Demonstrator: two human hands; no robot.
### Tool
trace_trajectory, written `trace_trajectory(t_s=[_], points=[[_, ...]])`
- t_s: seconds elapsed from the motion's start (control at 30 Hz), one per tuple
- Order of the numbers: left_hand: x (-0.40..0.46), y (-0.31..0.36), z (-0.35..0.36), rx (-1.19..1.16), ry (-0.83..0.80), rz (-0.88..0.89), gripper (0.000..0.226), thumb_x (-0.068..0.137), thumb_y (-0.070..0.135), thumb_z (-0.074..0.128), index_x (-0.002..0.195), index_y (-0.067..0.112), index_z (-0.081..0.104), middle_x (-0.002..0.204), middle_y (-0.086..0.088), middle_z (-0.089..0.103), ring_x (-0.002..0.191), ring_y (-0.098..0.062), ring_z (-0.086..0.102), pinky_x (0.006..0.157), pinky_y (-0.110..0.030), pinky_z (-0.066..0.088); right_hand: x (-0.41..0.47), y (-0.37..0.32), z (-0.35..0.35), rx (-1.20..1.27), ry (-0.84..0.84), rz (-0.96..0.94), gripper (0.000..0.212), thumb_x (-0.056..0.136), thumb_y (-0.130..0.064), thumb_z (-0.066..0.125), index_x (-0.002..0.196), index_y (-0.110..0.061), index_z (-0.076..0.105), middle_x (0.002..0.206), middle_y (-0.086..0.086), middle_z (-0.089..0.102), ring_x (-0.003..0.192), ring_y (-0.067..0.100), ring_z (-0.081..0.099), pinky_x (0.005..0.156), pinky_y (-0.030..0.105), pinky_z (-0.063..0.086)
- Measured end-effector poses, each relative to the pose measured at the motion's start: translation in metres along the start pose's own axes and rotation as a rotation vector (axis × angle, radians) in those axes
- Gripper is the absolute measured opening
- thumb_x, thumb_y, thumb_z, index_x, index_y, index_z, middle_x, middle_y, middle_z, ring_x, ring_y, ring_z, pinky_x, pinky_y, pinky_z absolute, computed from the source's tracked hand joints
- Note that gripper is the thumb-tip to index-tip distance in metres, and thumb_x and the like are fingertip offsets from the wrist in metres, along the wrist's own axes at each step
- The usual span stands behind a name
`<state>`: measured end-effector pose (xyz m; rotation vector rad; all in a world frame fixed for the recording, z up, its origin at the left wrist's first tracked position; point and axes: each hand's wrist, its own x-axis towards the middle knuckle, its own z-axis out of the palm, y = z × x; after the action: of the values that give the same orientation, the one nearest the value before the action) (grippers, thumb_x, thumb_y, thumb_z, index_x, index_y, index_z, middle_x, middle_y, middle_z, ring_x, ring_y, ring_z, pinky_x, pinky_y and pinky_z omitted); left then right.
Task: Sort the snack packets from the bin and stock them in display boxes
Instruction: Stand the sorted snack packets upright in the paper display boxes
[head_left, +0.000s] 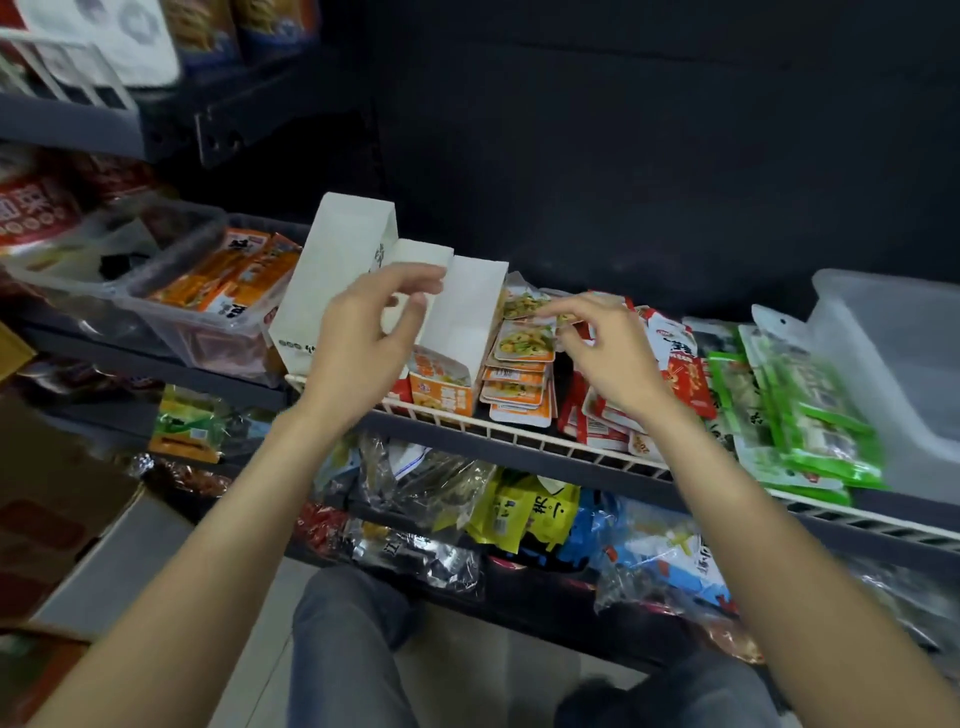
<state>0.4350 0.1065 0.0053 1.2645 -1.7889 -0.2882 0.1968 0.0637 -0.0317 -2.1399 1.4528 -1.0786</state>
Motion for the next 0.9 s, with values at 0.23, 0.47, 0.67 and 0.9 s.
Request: trace_trajectory(t_s=[0.23, 0.47, 0.67, 0.9], points=[[0.012, 0.062, 0.095, 0.375, -0.228, 0.11, 0.032, 0.092, 0.024, 0.051, 0.124, 0.022, 0.056, 0.119, 0.0, 0.063, 0.106, -0.019, 0.059, 0.085, -0.035, 0.051, 0.07, 0.06, -0.004, -0.073, -0.058, 0.18, 0.024, 0.092, -0.01, 0.055, 0.11, -0.016, 0.07, 0.114, 0.007, 0.064, 0.104, 0.02, 0.06, 0.094, 0.032, 0.046], [0.02, 0.026, 0.158, 0.486, -0.353, -0.108, 0.048, 0.098, 0.036, 0.041, 0.138, 0.01, 0.043, 0.141, -0.01, 0.046, 0.131, -0.024, 0.037, 0.111, -0.035, 0.028, 0.109, 0.075, 0.009, -0.193, -0.343, 0.132, 0.031, 0.094, -0.02, 0.055, 0.124, -0.018, 0.062, 0.126, 0.01, 0.058, 0.115, 0.023, 0.055, 0.099, 0.039, 0.043], [0.01, 0.003, 0.169, 0.468, -0.314, -0.092, 0.06, 0.098, 0.042, 0.015, 0.131, 0.012, 0.055, 0.138, -0.007, 0.052, 0.132, -0.024, 0.04, 0.11, -0.04, 0.031, 0.132, 0.079, 0.041, -0.285, -0.459, 0.251, 0.057, 0.087, -0.048, 0.062, 0.133, -0.015, 0.051, 0.131, 0.008, 0.056, 0.115, 0.025, 0.055, 0.092, 0.033, 0.046], [0.025, -0.004, 0.167, 0.463, -0.286, -0.142, 0.033, 0.099, 0.024, 0.042, 0.126, 0.013, 0.057, 0.135, -0.006, 0.051, 0.125, -0.024, 0.04, 0.106, -0.032, 0.029, 0.145, 0.085, 0.052, -0.382, -0.523, 0.365, 0.058, 0.076, -0.043, 0.075, 0.12, -0.009, 0.057, 0.124, 0.008, 0.058, 0.111, 0.025, 0.056, 0.089, 0.032, 0.048]])
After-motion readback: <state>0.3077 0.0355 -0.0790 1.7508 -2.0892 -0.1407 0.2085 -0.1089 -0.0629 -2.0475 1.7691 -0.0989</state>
